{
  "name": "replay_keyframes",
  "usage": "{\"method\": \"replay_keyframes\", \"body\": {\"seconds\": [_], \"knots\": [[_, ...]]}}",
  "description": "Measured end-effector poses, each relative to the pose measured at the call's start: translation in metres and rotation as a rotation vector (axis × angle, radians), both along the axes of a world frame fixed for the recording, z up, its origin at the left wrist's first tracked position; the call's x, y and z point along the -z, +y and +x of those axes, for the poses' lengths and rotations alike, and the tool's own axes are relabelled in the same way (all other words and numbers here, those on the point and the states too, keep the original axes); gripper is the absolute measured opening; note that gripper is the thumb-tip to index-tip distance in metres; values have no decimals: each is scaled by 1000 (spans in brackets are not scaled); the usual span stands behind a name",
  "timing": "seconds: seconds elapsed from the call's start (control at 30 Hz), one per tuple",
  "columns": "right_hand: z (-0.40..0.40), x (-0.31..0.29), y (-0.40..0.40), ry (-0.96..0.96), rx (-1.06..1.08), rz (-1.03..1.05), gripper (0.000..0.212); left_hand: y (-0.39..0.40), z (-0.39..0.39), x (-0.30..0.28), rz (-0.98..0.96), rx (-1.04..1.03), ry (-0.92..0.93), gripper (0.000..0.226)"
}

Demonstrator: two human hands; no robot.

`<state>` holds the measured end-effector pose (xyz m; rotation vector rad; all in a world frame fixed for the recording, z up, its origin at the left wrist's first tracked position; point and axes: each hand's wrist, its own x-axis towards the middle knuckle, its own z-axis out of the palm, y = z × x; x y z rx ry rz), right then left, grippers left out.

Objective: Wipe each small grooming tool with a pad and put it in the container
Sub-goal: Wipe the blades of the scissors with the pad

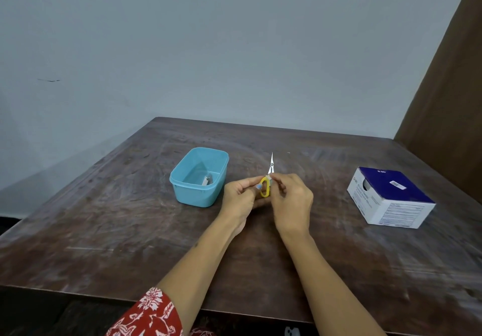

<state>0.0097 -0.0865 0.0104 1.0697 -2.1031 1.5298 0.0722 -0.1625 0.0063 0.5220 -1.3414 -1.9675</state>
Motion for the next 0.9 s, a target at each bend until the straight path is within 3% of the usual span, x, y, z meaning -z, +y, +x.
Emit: {"method": "replay_keyframes", "body": {"seconds": [0.23,0.73,0.9], "knots": [[3,1,1,9,5,52,8,0,1,-2,4,-19,-14,21],[1,0,2,37,69,97,19,3,3,-2,-13,45,12,21],[4,0,2,0,18,87,8,2,2,-2,-18,3,-4,22]]}}
